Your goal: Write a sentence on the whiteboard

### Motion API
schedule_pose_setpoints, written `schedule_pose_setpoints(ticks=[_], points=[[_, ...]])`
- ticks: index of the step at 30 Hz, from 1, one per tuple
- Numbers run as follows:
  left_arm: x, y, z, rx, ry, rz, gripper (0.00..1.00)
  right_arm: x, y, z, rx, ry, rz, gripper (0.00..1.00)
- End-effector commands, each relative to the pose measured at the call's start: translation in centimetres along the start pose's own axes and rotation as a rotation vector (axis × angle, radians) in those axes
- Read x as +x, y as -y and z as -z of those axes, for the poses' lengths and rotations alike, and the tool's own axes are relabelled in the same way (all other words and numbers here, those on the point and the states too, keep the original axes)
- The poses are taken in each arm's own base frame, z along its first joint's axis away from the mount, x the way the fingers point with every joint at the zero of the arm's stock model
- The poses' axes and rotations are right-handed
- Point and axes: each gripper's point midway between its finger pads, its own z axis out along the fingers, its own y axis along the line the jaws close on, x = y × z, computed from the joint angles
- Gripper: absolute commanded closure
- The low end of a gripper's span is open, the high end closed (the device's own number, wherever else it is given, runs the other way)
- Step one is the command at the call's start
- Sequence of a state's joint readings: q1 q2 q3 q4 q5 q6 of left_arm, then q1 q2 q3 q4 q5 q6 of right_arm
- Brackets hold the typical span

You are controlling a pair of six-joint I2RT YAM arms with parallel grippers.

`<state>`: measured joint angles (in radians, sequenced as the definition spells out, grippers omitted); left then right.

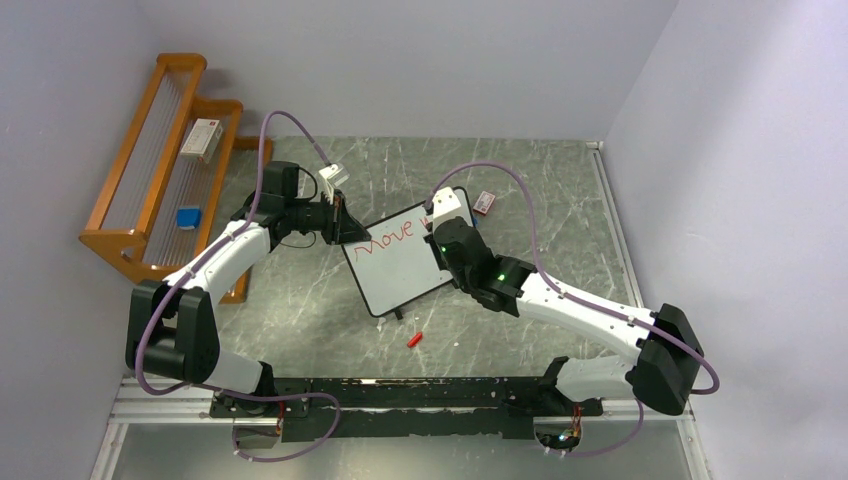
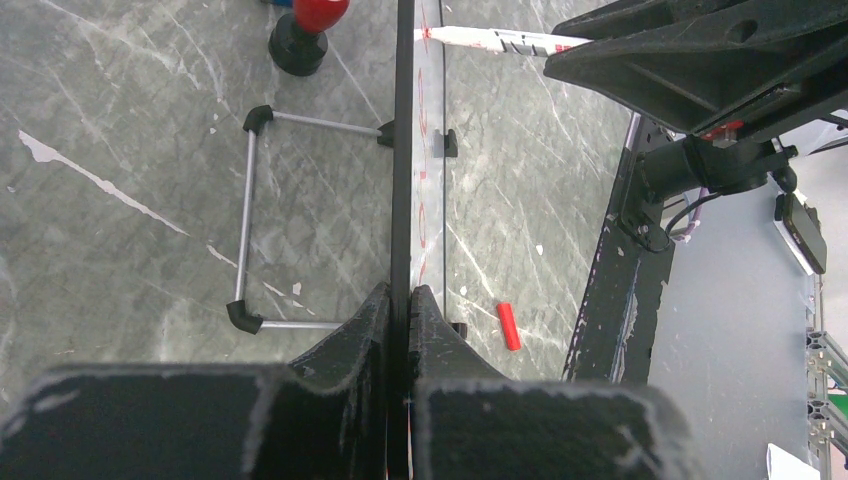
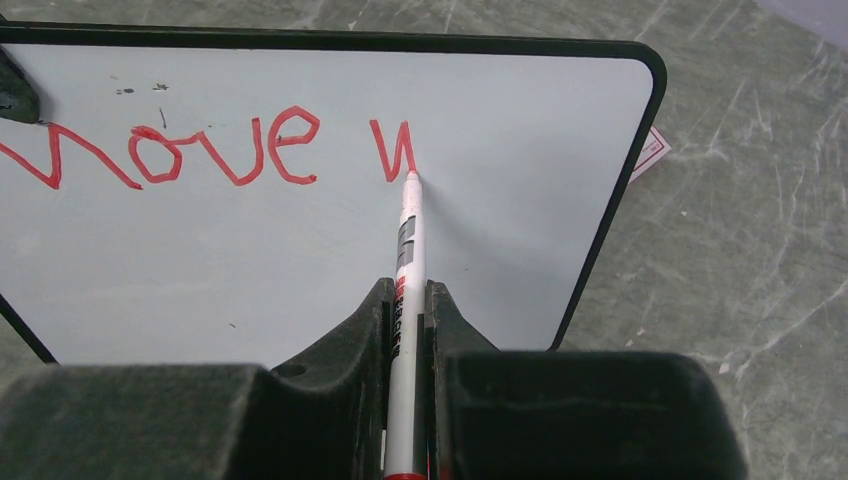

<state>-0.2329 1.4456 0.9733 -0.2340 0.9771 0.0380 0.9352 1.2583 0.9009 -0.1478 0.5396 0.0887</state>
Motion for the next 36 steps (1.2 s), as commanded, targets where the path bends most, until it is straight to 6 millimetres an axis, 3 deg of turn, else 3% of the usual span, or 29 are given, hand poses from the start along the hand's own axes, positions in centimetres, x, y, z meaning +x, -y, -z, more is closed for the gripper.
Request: schedule_pose_setpoints(ticks=[1, 7, 15, 29, 36], points=[[4.0, -1.0, -1.0, -0.038, -0.119, 0.046, 0.95, -1.4, 0.7, -0.2, 0.028, 0.042, -0.006, 1.0], [4.0, -1.0, -1.0, -0.037, -0.119, 0.046, 0.95, -3.2, 0.8, -0.5, 0.037, 0.081, -0.005, 1.0], [4.0, -1.1, -1.0, -0.043, -0.119, 0.045, 0.95, -4.1, 0.9, -0.8, 0.037, 0.104, -0.009, 1.0], [4.0, -1.7, -0.9, -0.077, -0.124, 0.051, 0.95, -2.8, 1.8, 1.0, 0.028, 0.083, -0.04, 1.0], [4.0, -1.5, -0.9, -0.07, -0.122, 0.049, 0.95, -2.6, 1.8, 0.5, 0.04, 0.079, -0.035, 1.0]])
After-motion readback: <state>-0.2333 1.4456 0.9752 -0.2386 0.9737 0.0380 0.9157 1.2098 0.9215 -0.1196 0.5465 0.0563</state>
